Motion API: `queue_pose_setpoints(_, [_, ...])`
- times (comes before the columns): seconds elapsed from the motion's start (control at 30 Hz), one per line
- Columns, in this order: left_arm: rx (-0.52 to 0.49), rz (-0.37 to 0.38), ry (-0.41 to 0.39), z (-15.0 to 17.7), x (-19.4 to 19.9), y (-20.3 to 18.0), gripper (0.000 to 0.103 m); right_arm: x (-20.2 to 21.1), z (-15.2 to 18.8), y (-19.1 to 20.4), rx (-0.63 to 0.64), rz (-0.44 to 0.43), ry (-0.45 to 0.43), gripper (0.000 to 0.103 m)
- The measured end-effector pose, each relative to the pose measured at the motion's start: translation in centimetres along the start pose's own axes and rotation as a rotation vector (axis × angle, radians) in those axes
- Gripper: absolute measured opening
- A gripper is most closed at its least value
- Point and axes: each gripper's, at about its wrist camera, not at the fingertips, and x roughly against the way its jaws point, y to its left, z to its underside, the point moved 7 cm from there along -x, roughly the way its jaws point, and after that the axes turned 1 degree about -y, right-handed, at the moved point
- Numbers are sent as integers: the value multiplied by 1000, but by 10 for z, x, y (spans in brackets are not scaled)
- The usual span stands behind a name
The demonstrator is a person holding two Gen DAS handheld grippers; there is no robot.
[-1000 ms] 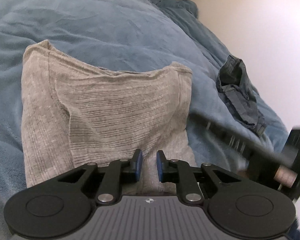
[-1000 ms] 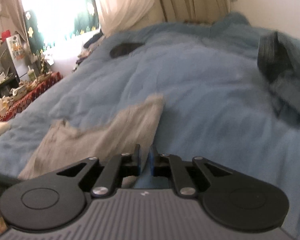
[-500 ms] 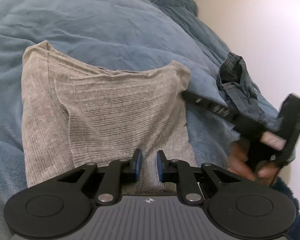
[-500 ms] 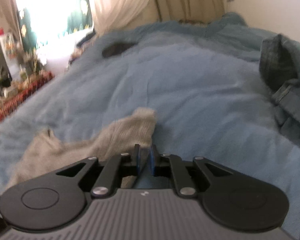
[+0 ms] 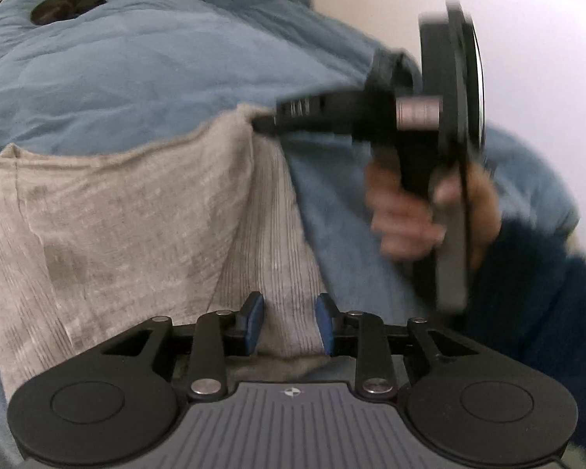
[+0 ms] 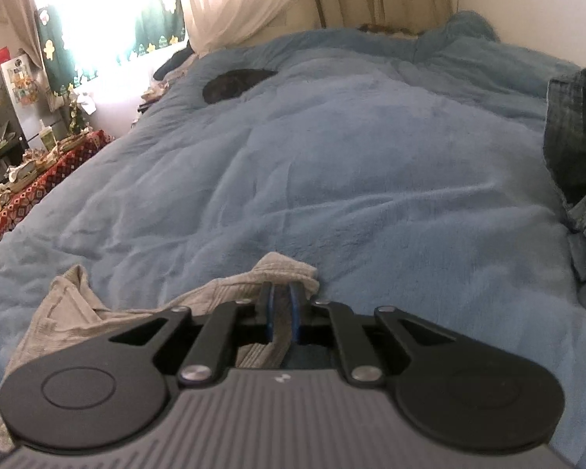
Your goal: Fold clothes
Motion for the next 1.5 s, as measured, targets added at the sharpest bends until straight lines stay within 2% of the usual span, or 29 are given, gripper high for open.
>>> queue_pose_setpoints(0.13, [-63, -23, 2, 7, 4, -8, 28, -9, 0, -6, -10, -19, 18, 3])
queue_pose_setpoints(0.23, [-55, -28, -2, 5, 15, -9, 27, -7, -2, -5, -9, -19, 17, 3])
queue_pose_setpoints(0.37, [-19, 40, -59, -11, 35, -15, 22, 5, -6, -3, -9, -19, 1, 6])
queue_pose_setpoints(0.4, [-19, 63, -64, -14, 35, -17, 22, 6, -6, -3, -9, -16, -1, 10])
queue_pose_setpoints(0.5, [-52, 61, 4, -11, 9, -19, 14, 8, -5, -8, -13, -4, 5, 13])
queue_pose_setpoints(0.57, [-61, 41, 60, 3, -12, -14, 13, 7, -3, -14, -32, -11, 15, 12])
queue_pose_setpoints(0.73, [35, 97, 73, 13, -16, 1, 12, 4, -1, -23, -64, -45, 23, 12])
queue_pose_setpoints(0.93, [-4, 67, 63, 12, 1, -11, 12, 9, -6, -24, -79, -44, 39, 12])
queue_pose_setpoints(1.0, [25, 98, 43, 8, 15, -13, 12, 24, -8, -22, -70, -33, 17, 13])
queue_pose_setpoints(1.1, [67, 137, -6, 2, 43, -9, 12, 52, -5, -16, -49, -41, -5, 14])
queue_pose_setpoints(1.2, [119, 144, -63, 2, 72, 13, 12, 79, 6, -2, 0, -54, -12, 14])
queue_pose_setpoints(1.3, [171, 89, -102, -4, 82, 42, 12, 96, 26, 23, 98, -24, 9, 14])
queue_pose_setpoints(1.4, [235, 78, -109, -7, 79, 67, 9, 106, 47, 54, 106, -85, 26, 13])
queue_pose_setpoints(1.5, [220, 28, -79, -2, 70, 78, 9, 113, 64, 82, 109, -151, 26, 13])
